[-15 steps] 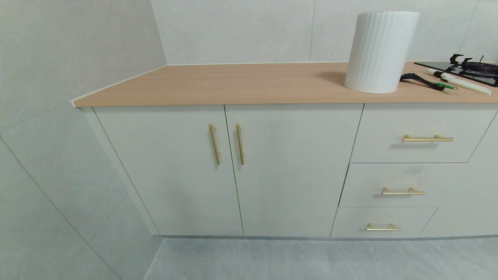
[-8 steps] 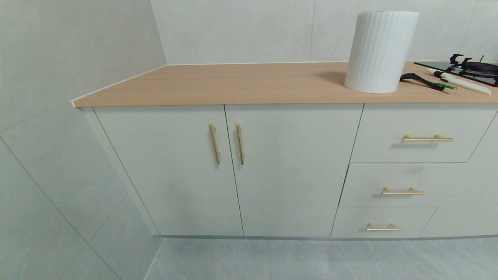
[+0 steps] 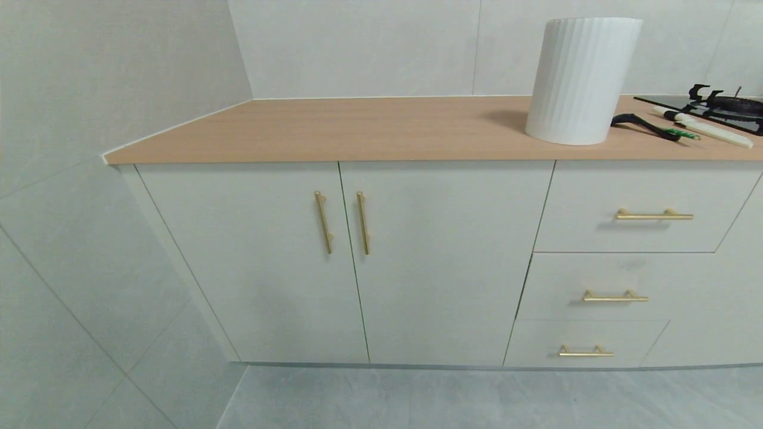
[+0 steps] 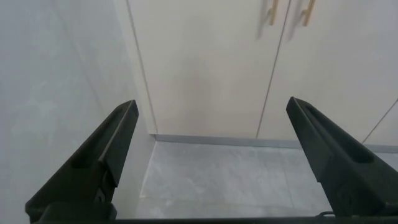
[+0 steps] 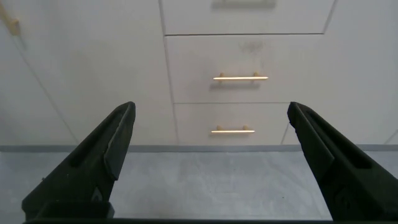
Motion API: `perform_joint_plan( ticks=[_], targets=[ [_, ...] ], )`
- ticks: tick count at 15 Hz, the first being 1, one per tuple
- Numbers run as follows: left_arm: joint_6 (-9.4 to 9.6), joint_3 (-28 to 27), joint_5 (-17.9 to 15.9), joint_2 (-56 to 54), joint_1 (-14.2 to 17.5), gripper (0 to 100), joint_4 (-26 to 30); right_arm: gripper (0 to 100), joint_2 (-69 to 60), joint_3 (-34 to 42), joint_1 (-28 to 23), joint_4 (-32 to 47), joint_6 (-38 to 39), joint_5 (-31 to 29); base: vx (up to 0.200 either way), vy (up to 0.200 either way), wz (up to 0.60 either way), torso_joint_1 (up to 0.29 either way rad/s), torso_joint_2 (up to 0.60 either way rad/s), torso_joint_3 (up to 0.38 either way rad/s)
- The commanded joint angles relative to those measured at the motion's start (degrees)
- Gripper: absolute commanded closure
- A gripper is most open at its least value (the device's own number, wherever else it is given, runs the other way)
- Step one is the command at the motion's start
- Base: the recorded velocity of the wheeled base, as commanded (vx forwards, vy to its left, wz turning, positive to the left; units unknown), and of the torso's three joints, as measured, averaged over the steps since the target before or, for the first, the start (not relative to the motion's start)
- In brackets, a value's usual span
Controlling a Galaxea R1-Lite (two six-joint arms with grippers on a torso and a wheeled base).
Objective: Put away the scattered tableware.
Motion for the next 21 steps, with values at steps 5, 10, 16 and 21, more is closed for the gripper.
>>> perform_joint_plan(
  ticks=[5, 10, 16, 21],
  targets=[
    [0.03, 0.00, 0.01, 0.07, 0.06, 0, -0.01, 0, 0.11, 0.00, -0.08, -0.04, 0.02, 0.01, 0.000, -0.200, 0.00, 0.001, 0.00, 0.002],
    [-0.05, 0.00, 0.01, 0.07, 0.06, 0, -0.01, 0, 0.11, 0.00, 0.01, -0.04, 0.02, 0.01, 0.000, -0.200, 0.00, 0.000, 0.00, 0.005],
    [-0.58, 0.00, 0.10, 0.07, 0.06, 0, -0.10, 0, 0.11, 0.00, 0.01, 0.05, 0.02, 0.01, 0.000, -0.033, 0.00, 0.000, 0.00, 0.000],
    [-0.58, 0.00, 0.10, 0.07, 0.06, 0, -0.01, 0, 0.11, 0.00, -0.08, -0.04, 0.02, 0.01, 0.160, 0.000, 0.00, -0.001, 0.00, 0.006]
  ],
)
